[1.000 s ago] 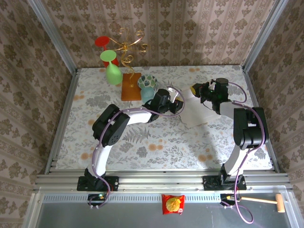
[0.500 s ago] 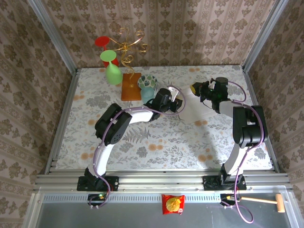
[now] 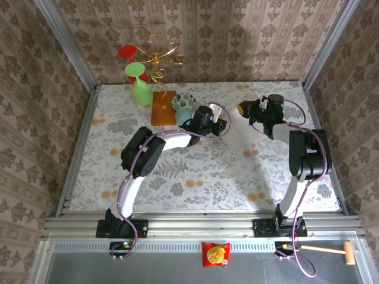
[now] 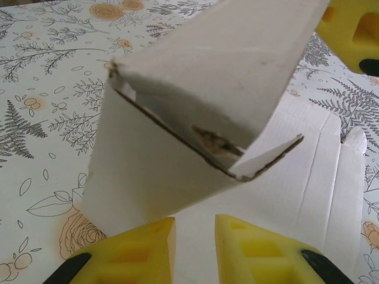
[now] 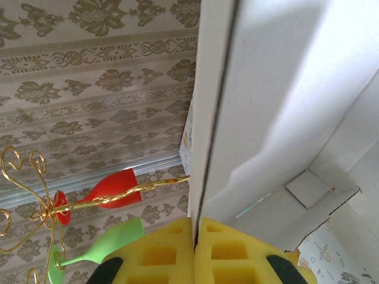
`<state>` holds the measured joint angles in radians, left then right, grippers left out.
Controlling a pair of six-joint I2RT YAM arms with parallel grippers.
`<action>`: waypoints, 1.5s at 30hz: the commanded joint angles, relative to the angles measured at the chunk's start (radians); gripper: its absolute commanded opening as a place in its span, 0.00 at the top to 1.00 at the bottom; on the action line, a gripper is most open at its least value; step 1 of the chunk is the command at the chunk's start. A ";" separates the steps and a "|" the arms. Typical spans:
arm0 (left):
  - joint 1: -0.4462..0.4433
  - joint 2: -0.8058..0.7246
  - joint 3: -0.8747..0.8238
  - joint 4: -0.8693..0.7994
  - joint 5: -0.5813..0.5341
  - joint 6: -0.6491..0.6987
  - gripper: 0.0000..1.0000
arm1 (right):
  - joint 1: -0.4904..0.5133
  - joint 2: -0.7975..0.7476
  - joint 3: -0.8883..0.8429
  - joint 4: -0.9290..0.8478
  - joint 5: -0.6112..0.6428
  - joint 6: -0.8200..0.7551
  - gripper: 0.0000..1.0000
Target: Fold the paper box
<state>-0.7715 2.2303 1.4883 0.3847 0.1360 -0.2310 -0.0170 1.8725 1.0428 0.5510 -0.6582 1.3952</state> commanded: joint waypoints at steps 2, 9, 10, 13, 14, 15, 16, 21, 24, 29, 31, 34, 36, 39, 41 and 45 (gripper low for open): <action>0.013 0.021 0.061 0.008 0.018 0.007 0.77 | 0.020 0.036 0.023 -0.028 -0.004 0.011 1.00; 0.027 0.034 0.095 -0.010 0.039 0.000 0.86 | 0.032 0.076 0.026 0.077 0.009 0.042 1.00; 0.028 0.035 0.098 -0.010 0.042 -0.004 0.87 | 0.034 0.082 0.025 0.100 0.013 0.051 1.00; 0.033 0.040 0.108 -0.013 0.050 -0.014 0.89 | 0.039 0.097 0.008 0.194 0.031 0.080 1.00; 0.034 0.041 0.115 -0.016 0.055 -0.015 0.90 | 0.038 0.104 0.004 0.224 0.037 0.090 1.00; 0.035 0.044 0.123 -0.021 0.063 -0.019 0.91 | 0.039 0.114 0.000 0.255 0.042 0.102 1.00; 0.036 0.047 0.129 -0.027 0.068 -0.022 0.91 | 0.041 0.123 -0.004 0.285 0.049 0.117 1.00; 0.044 0.052 0.138 -0.032 0.076 -0.033 0.92 | 0.046 0.153 -0.018 0.355 0.079 0.149 1.00; 0.047 0.054 0.142 -0.034 0.075 -0.031 0.91 | 0.049 0.161 -0.023 0.357 0.083 0.153 1.00; 0.051 0.061 0.161 -0.052 0.060 -0.018 0.86 | 0.054 0.174 -0.018 0.352 0.081 0.160 1.00; 0.052 0.061 0.167 -0.061 0.039 -0.011 0.80 | 0.054 0.175 -0.020 0.351 0.081 0.161 1.00; 0.055 0.060 0.172 -0.081 -0.003 -0.007 0.71 | 0.054 0.177 -0.017 0.351 0.081 0.163 1.00; 0.055 0.056 0.169 -0.082 -0.015 -0.001 0.71 | 0.054 0.181 -0.013 0.347 0.081 0.166 1.00; 0.055 0.048 0.160 -0.085 -0.040 0.011 0.71 | 0.053 0.183 -0.006 0.340 0.080 0.166 1.00; 0.054 0.038 0.149 -0.078 -0.049 0.022 0.71 | 0.050 0.183 0.000 0.331 0.080 0.168 1.00; 0.050 0.007 0.115 -0.062 -0.002 0.041 0.68 | 0.041 0.173 0.020 0.305 0.086 0.169 1.00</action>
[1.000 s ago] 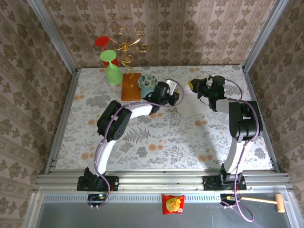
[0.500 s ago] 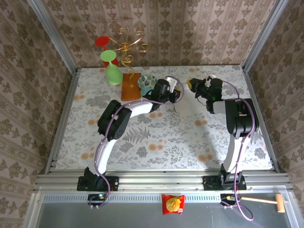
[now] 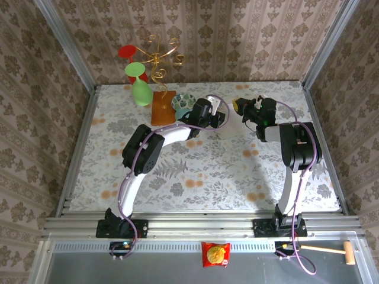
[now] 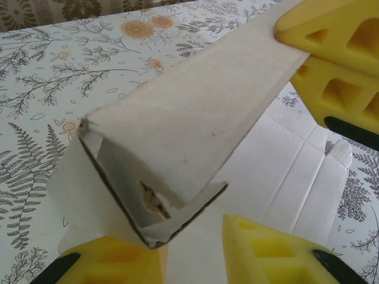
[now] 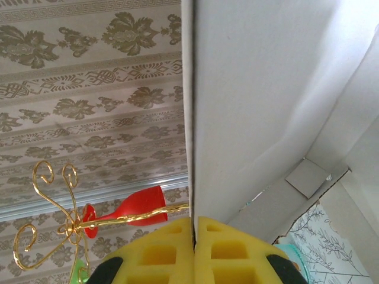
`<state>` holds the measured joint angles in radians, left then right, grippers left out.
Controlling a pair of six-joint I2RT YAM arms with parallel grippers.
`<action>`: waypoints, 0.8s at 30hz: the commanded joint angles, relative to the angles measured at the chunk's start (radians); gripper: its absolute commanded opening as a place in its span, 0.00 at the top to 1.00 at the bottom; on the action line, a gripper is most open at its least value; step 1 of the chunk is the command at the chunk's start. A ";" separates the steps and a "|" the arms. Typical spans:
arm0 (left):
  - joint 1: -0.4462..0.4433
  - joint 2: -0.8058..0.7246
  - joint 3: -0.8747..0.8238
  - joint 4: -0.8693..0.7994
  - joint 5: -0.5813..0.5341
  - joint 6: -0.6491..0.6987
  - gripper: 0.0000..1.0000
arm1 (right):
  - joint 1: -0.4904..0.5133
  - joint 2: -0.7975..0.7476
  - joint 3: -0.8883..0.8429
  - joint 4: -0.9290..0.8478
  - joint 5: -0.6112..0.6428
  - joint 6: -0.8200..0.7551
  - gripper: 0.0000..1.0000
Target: Fold the paper box
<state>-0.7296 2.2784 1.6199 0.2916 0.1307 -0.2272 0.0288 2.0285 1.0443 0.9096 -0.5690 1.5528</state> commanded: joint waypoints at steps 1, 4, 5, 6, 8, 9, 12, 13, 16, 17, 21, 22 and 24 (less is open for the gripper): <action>0.006 -0.055 -0.041 0.043 0.012 0.040 0.67 | -0.007 0.013 0.026 -0.061 0.000 0.008 1.00; -0.008 -0.119 -0.114 0.079 0.043 0.019 0.63 | -0.011 -0.040 0.028 -0.122 0.029 -0.019 1.00; -0.017 -0.145 -0.141 0.091 0.042 0.011 0.63 | -0.013 -0.071 0.021 -0.167 0.042 -0.037 1.00; -0.027 -0.182 -0.178 0.105 0.042 0.000 0.62 | -0.016 -0.109 0.011 -0.215 0.059 -0.058 1.00; -0.049 -0.260 -0.248 0.122 0.042 -0.020 0.61 | -0.026 -0.189 -0.006 -0.332 0.073 -0.097 1.00; -0.061 -0.308 -0.288 0.127 0.044 -0.031 0.60 | -0.031 -0.234 -0.018 -0.409 0.078 -0.120 1.00; -0.093 -0.445 -0.403 0.139 0.058 -0.071 0.60 | -0.040 -0.376 -0.074 -0.604 0.083 -0.166 1.00; -0.101 -0.491 -0.435 0.128 0.064 -0.079 0.60 | -0.041 -0.430 -0.090 -0.697 0.080 -0.184 1.00; -0.111 -0.601 -0.509 0.076 0.070 -0.080 0.59 | -0.016 -0.566 -0.120 -0.971 0.105 -0.217 1.00; -0.108 -0.626 -0.524 0.055 0.070 -0.081 0.59 | 0.005 -0.591 -0.131 -1.019 0.115 -0.212 1.00; -0.077 -0.672 -0.572 0.022 0.090 -0.098 0.61 | 0.111 -0.579 -0.148 -0.992 0.129 -0.142 1.00; -0.065 -0.665 -0.577 0.022 0.105 -0.104 0.62 | 0.128 -0.547 -0.135 -0.949 0.129 -0.136 1.00; -0.046 -0.645 -0.588 0.037 0.125 -0.107 0.65 | 0.141 -0.478 -0.114 -0.842 0.117 -0.107 1.00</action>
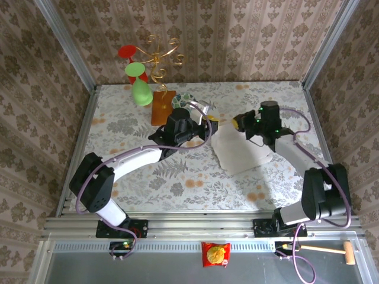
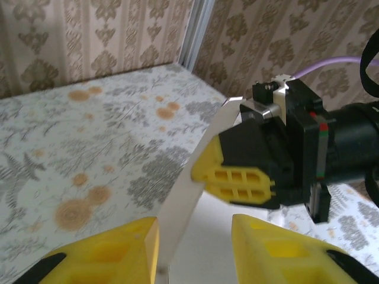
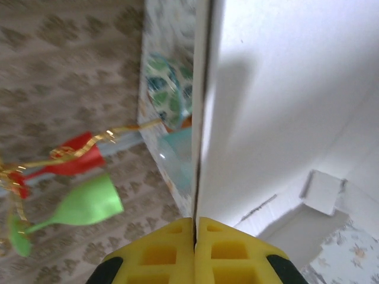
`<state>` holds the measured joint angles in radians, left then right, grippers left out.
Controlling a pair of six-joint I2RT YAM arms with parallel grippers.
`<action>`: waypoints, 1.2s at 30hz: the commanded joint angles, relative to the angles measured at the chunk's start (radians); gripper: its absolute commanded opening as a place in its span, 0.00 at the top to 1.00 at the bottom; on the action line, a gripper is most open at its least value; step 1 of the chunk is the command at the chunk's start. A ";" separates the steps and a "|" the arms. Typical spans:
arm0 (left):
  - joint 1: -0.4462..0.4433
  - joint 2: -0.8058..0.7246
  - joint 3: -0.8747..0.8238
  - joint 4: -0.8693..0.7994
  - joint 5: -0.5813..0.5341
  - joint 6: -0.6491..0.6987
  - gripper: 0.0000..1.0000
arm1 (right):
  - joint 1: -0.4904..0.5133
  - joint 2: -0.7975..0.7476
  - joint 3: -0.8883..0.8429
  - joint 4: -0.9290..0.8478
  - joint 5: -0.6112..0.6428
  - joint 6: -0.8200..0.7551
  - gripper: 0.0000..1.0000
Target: Fold the paper box
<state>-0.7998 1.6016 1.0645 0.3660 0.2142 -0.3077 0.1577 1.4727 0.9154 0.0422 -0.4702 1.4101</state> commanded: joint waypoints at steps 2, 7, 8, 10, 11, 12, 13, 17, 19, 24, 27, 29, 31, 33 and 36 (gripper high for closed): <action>0.038 0.043 -0.058 -0.002 0.041 -0.028 0.67 | 0.020 0.132 0.056 0.064 0.021 0.032 1.00; 0.064 0.034 -0.138 0.087 0.009 -0.037 0.68 | 0.027 0.241 0.097 0.199 -0.020 0.036 1.00; 0.066 0.037 -0.148 0.100 0.010 -0.035 0.68 | 0.027 0.254 0.094 0.226 -0.026 0.039 1.00; 0.073 0.058 -0.169 0.140 0.022 -0.042 0.68 | 0.028 0.275 0.089 0.252 -0.038 0.046 1.00; 0.074 0.070 -0.172 0.155 0.031 -0.044 0.68 | 0.028 0.278 0.084 0.268 -0.038 0.053 1.00; 0.074 0.088 -0.173 0.169 0.042 -0.047 0.68 | 0.028 0.280 0.077 0.280 -0.038 0.059 1.00; 0.073 0.102 -0.169 0.176 0.051 -0.053 0.68 | 0.027 0.280 0.077 0.278 -0.039 0.058 1.00; 0.063 0.141 -0.155 0.197 0.038 -0.077 0.68 | 0.028 0.268 0.071 0.272 -0.039 0.058 1.00; 0.054 0.161 -0.135 0.177 0.025 -0.075 0.69 | 0.028 0.262 0.065 0.274 -0.040 0.060 1.00; 0.044 0.205 -0.121 0.199 -0.003 -0.082 0.72 | 0.023 0.250 0.054 0.269 -0.048 0.052 1.00; 0.033 0.234 -0.089 0.193 -0.005 -0.066 0.73 | 0.020 0.247 0.042 0.277 -0.054 0.053 1.00; 0.023 0.248 -0.069 0.173 -0.021 -0.053 0.73 | 0.016 0.246 0.038 0.280 -0.058 0.053 1.00; 0.015 0.261 -0.055 0.162 -0.045 -0.044 0.74 | 0.014 0.241 0.031 0.288 -0.061 0.053 1.00; 0.007 0.270 -0.046 0.146 -0.065 -0.038 0.74 | 0.010 0.236 0.024 0.295 -0.063 0.055 1.00; -0.006 0.280 -0.036 0.127 -0.089 -0.024 0.73 | 0.002 0.233 0.011 0.314 -0.069 0.059 1.00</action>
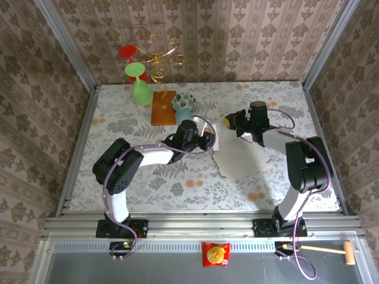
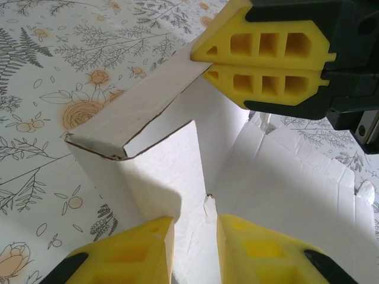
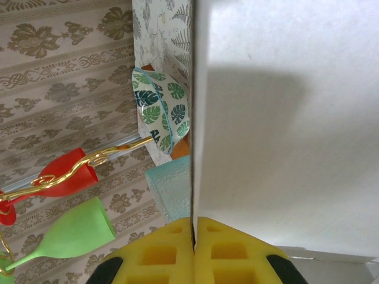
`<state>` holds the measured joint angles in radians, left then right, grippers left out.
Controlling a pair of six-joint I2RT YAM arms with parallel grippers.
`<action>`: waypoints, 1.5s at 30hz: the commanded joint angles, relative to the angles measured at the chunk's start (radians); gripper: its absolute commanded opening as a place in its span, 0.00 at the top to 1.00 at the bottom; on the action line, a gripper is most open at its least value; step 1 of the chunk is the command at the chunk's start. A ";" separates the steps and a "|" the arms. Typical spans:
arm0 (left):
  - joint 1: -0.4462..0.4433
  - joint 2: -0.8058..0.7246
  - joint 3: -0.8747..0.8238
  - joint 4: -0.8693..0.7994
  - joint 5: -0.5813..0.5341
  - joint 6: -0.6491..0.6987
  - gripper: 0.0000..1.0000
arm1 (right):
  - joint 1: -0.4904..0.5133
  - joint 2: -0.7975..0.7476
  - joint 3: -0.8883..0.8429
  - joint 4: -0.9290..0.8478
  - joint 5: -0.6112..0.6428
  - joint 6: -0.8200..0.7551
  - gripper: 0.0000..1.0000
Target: Fold the paper box
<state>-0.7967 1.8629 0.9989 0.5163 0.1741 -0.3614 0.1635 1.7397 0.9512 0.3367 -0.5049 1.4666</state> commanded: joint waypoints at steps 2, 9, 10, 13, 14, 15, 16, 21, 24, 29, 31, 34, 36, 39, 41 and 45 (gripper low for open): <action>-0.014 0.023 0.032 -0.019 -0.060 0.032 0.71 | -0.008 -0.034 -0.034 0.029 -0.038 0.006 1.00; -0.025 0.016 0.038 -0.016 -0.069 0.015 0.69 | -0.016 -0.034 -0.037 0.037 -0.039 0.007 1.00; -0.027 0.018 0.039 -0.015 -0.071 0.015 0.69 | -0.016 -0.033 -0.037 0.045 -0.041 0.009 1.00; -0.036 0.022 0.046 -0.025 -0.079 0.018 0.68 | -0.019 -0.035 -0.050 0.079 -0.046 0.015 1.00; -0.036 0.021 0.047 -0.027 -0.083 0.018 0.67 | -0.019 -0.039 -0.060 0.099 -0.046 0.017 1.00; -0.040 0.019 0.046 -0.026 -0.090 0.018 0.66 | -0.022 -0.045 -0.075 0.122 -0.046 0.021 1.00; -0.042 0.017 0.043 -0.028 -0.093 0.019 0.66 | -0.024 -0.053 -0.092 0.159 -0.044 0.028 1.00; -0.047 0.014 0.036 -0.032 -0.107 0.024 0.66 | -0.033 -0.081 -0.173 0.355 -0.039 0.066 1.00; -0.048 0.018 0.036 -0.030 -0.113 0.034 0.66 | -0.036 -0.075 -0.212 0.440 -0.049 0.080 1.00; -0.052 0.033 0.045 -0.033 -0.116 0.058 0.66 | -0.042 -0.082 -0.271 0.523 -0.064 0.088 1.00; -0.053 0.039 0.048 -0.033 -0.122 0.064 0.66 | -0.044 -0.091 -0.294 0.533 -0.067 0.081 1.00; -0.060 0.048 0.054 -0.029 -0.129 0.071 0.67 | -0.051 -0.095 -0.322 0.567 -0.072 0.088 1.00; -0.065 0.054 0.060 -0.028 -0.131 0.081 0.67 | -0.057 -0.094 -0.337 0.587 -0.076 0.090 1.00; -0.073 0.064 0.063 -0.026 -0.149 0.098 0.68 | -0.069 -0.095 -0.345 0.609 -0.093 0.090 1.00; -0.081 0.065 0.060 -0.020 -0.173 0.114 0.68 | -0.077 -0.105 -0.349 0.610 -0.100 0.088 1.00; -0.080 0.089 0.053 0.021 -0.185 0.135 0.68 | -0.081 -0.106 -0.346 0.609 -0.126 0.066 1.00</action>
<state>-0.8841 1.9091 1.0412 0.5320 0.0463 -0.2642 0.0784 1.6619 0.6128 0.9108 -0.5434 1.5478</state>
